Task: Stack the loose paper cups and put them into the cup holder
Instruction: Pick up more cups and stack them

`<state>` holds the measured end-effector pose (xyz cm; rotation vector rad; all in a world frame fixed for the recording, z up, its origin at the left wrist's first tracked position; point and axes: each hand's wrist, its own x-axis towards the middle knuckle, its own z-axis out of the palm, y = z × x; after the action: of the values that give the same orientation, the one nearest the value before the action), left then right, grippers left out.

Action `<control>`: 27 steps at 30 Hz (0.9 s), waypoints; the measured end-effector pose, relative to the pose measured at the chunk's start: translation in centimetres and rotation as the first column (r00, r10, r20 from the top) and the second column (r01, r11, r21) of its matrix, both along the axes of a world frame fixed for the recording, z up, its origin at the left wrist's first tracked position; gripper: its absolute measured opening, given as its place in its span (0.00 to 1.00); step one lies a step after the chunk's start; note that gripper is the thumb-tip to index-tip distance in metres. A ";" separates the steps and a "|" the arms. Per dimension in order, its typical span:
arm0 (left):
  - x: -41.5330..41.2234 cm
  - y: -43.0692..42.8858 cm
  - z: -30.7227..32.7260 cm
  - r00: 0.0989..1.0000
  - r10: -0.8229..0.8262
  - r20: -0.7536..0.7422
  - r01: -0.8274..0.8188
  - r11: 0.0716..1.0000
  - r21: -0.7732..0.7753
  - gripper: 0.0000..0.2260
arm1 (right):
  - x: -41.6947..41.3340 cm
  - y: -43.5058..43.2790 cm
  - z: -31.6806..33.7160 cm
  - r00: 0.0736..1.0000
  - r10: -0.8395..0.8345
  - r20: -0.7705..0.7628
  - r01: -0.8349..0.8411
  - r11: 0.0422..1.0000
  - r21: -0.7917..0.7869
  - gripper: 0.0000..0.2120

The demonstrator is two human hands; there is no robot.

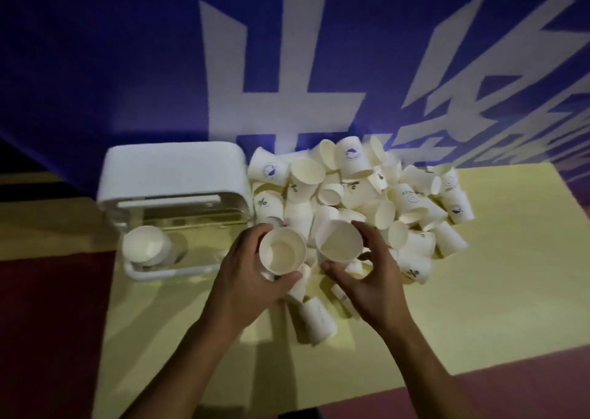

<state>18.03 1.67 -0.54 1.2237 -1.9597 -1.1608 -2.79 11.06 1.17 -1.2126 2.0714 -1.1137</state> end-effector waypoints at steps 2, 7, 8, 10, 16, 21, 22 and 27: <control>3.3 -0.7 0.4 0.999 0.033 -0.008 -0.033 0.999 -0.020 0.32 | 3.5 -1.5 0.1 0.999 0.031 0.022 -0.031 0.999 -0.023 0.34; 12.7 -2.9 0.1 0.990 0.138 0.014 -0.137 0.990 -0.033 0.33 | 12.7 -5.7 -0.2 0.987 0.136 0.088 -0.131 0.990 -0.055 0.34; 14.4 -3.3 -0.3 0.987 0.160 0.008 -0.159 0.986 -0.039 0.33 | 14.3 -6.5 -0.3 0.983 0.151 0.102 -0.146 0.988 -0.055 0.34; 17.3 -3.9 -0.9 0.979 0.204 0.004 -0.204 0.978 -0.048 0.33 | 16.9 -7.9 -0.7 0.977 0.174 0.126 -0.167 0.984 -0.060 0.33; 21.1 -5.7 -2.0 0.957 0.288 -0.023 -0.289 0.954 -0.076 0.34 | 20.7 -9.7 -1.5 0.977 0.180 0.116 -0.170 0.981 -0.091 0.31; 21.5 -7.0 -3.4 0.954 0.300 -0.001 -0.300 0.951 -0.072 0.33 | 21.2 -10.1 -2.2 0.987 0.142 0.079 -0.135 0.987 -0.088 0.33; 21.5 -7.2 -3.7 0.954 0.298 0.010 -0.297 0.952 -0.075 0.33 | 21.3 -10.2 -2.3 0.988 0.137 0.072 -0.130 0.988 -0.086 0.33; 21.6 -8.1 -5.8 0.949 0.303 0.081 -0.299 0.952 -0.061 0.33 | 21.4 -10.2 -3.0 0.990 0.126 0.062 -0.122 0.990 -0.065 0.34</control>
<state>39.61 -6.42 -6.32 1.5105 -1.7723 -0.9125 18.64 0.89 -1.87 -1.2972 1.8983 -1.1501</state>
